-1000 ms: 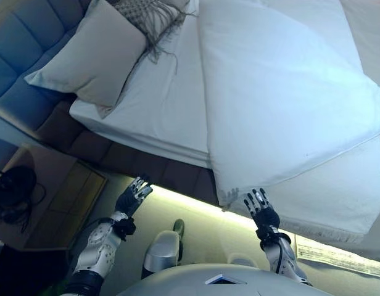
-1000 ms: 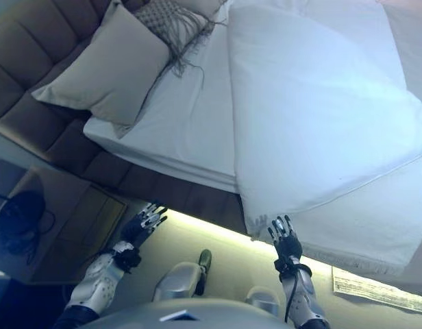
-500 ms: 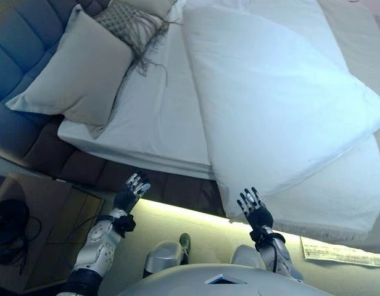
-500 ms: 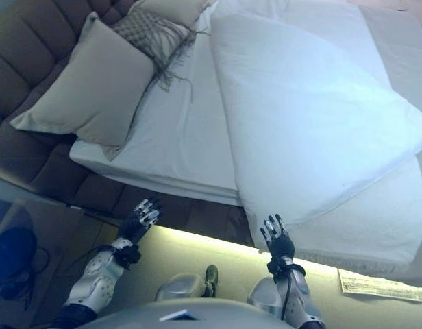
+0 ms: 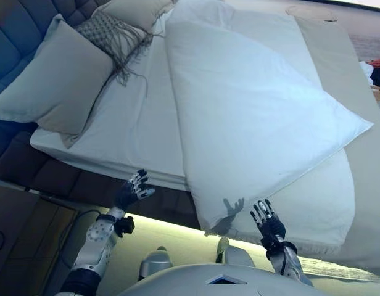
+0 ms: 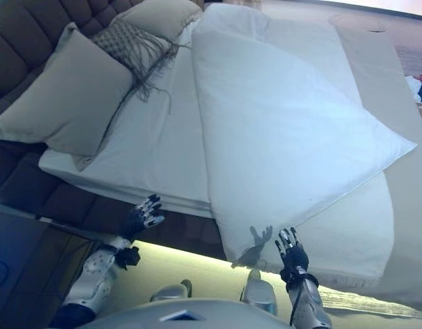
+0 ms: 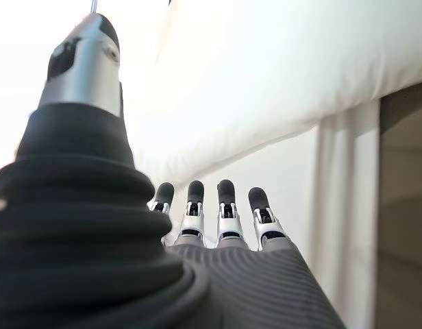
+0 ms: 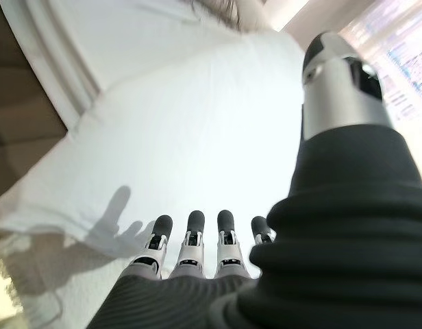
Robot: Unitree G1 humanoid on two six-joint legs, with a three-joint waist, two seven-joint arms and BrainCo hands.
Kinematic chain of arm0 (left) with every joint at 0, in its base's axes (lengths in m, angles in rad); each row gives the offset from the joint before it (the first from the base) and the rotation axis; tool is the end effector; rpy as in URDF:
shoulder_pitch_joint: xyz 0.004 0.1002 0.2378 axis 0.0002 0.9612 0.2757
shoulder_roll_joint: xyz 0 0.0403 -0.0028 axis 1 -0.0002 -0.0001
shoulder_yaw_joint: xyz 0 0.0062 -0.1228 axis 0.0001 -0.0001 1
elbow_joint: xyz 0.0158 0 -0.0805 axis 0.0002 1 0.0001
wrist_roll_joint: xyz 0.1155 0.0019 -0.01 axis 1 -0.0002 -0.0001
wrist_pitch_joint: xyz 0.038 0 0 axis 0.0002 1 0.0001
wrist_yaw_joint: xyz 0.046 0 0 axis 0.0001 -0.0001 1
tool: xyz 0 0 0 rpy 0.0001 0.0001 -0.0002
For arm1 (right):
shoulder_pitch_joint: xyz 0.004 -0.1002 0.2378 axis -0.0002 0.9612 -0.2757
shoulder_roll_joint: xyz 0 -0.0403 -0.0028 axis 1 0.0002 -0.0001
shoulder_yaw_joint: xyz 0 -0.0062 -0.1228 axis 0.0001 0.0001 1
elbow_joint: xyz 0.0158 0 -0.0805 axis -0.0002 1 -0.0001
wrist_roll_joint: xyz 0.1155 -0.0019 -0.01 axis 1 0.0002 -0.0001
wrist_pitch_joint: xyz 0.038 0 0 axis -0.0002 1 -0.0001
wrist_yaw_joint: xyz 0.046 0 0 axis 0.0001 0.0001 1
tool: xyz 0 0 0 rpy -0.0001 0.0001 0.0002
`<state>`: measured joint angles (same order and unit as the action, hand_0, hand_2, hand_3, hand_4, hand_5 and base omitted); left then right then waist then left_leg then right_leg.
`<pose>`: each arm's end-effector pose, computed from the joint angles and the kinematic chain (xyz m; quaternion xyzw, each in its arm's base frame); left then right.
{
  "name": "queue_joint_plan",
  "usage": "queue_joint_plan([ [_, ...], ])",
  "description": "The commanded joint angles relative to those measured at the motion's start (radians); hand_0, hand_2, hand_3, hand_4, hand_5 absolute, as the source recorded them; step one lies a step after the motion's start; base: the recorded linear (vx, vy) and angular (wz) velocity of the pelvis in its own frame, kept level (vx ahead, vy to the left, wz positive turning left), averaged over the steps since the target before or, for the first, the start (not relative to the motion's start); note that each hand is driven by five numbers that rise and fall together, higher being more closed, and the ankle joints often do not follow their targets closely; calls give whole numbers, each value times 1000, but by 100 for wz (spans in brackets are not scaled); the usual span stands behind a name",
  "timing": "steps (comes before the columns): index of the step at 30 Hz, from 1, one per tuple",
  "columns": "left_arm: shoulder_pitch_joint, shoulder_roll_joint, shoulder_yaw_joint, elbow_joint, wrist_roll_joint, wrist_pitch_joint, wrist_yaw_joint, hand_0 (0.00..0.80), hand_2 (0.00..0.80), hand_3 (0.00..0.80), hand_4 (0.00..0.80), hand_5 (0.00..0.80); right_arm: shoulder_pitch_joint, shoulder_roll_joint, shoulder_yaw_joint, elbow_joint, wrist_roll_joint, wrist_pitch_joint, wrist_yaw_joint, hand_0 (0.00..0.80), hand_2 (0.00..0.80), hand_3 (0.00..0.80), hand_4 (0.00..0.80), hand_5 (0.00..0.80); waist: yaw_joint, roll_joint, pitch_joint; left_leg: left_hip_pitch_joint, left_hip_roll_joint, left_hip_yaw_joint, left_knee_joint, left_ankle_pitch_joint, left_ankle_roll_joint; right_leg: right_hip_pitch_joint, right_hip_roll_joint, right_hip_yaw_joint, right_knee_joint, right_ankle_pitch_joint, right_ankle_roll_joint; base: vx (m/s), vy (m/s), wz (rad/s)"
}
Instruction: Make the bed neatly
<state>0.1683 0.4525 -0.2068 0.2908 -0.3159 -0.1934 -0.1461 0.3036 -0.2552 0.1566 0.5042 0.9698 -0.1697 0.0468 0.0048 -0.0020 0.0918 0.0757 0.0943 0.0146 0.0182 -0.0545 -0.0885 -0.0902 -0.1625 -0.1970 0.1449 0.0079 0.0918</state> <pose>0.1570 0.2349 -0.0430 0.0601 0.1630 -0.1034 0.9794 0.0867 -0.2144 -0.1027 0.3058 0.2820 -0.1696 0.8934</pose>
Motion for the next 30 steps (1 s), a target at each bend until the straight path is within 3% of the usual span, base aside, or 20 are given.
queue_joint_plan([
  [1, -116, 65, -20, -14, 122, -114, 118, 0, 0, 0, 0, 0, -37, -19, -1, 18, -37, 19, 2, 0, 0, 0, 0, 0, -44, -20, 13, 27, -8, 18, 162, -100, 80, -130, -39, 53, 10, 101, 74, 100, -162, 2],
  [3, -144, 60, -46, -1, 164, -135, 168, 0, 0, 0, 0, 0, -62, -35, -14, 58, -38, 25, 24, 0, 0, 0, 0, 0, -59, -12, 33, -12, 15, 20, 260, -54, 65, -124, -17, 65, 19, 85, 51, 98, -126, -13],
  [5, -209, 41, -118, 16, 166, -137, 248, 0, 0, 0, 0, 0, -110, -66, -21, 64, -24, 19, 28, 0, 0, 0, 0, 0, -70, 12, 56, -46, 43, 3, 183, -18, 48, -163, -8, 67, 45, 77, 49, -164, 44, -10],
  [7, -378, -1, -204, 103, 205, -190, 372, 0, 0, 0, 0, 0, -250, -102, -10, 91, 21, -33, 34, 0, 0, 0, 0, 0, -64, 38, 146, -145, 42, -76, 45, 66, 17, -250, -10, 90, 83, 67, 58, -620, 226, -13],
  [8, -440, -21, -229, 138, 245, -213, 413, 0, 0, 0, 0, 0, -302, -115, -5, 86, 36, -47, 17, 0, 0, 0, 0, 0, -62, 51, 184, -192, 51, -94, 9, 121, 2, -274, -14, 98, 94, 57, 59, -607, 262, -35],
  [11, -550, -58, -283, 181, 435, -240, 563, 0, 0, 0, 0, 0, -392, -129, 0, 94, 46, -75, -35, 0, 0, 0, 0, 0, -80, 86, 247, -246, 33, -56, -15, 102, 10, -395, -83, 128, 153, 61, 83, -273, 226, -25],
  [16, -630, -15, -301, 60, 667, -172, 704, 0, 0, 0, 0, 0, -430, -139, -9, 154, 51, -80, -32, 0, 0, 0, 0, 0, -81, 116, 306, -376, -22, -45, 83, 75, 15, -515, -130, 174, 222, 80, 107, -66, 103, -12],
  [21, -788, -64, -351, 31, 798, -78, 790, 0, 0, 0, 0, 0, -486, -105, 21, 162, 52, -60, -50, 0, 0, 0, 0, 0, -111, 131, 360, -418, -40, -53, 140, 41, 13, -591, -125, 203, 263, 83, 113, -33, 4, -14],
  [30, -899, -135, -379, 57, 1009, 44, 895, 0, 0, 0, 0, 0, -464, -82, 40, 95, 73, -82, -38, 0, 0, 0, 0, 0, -161, 107, 428, -458, -26, -50, 194, 2, 3, -680, -94, 237, 328, 76, 117, -8, -27, -13],
])
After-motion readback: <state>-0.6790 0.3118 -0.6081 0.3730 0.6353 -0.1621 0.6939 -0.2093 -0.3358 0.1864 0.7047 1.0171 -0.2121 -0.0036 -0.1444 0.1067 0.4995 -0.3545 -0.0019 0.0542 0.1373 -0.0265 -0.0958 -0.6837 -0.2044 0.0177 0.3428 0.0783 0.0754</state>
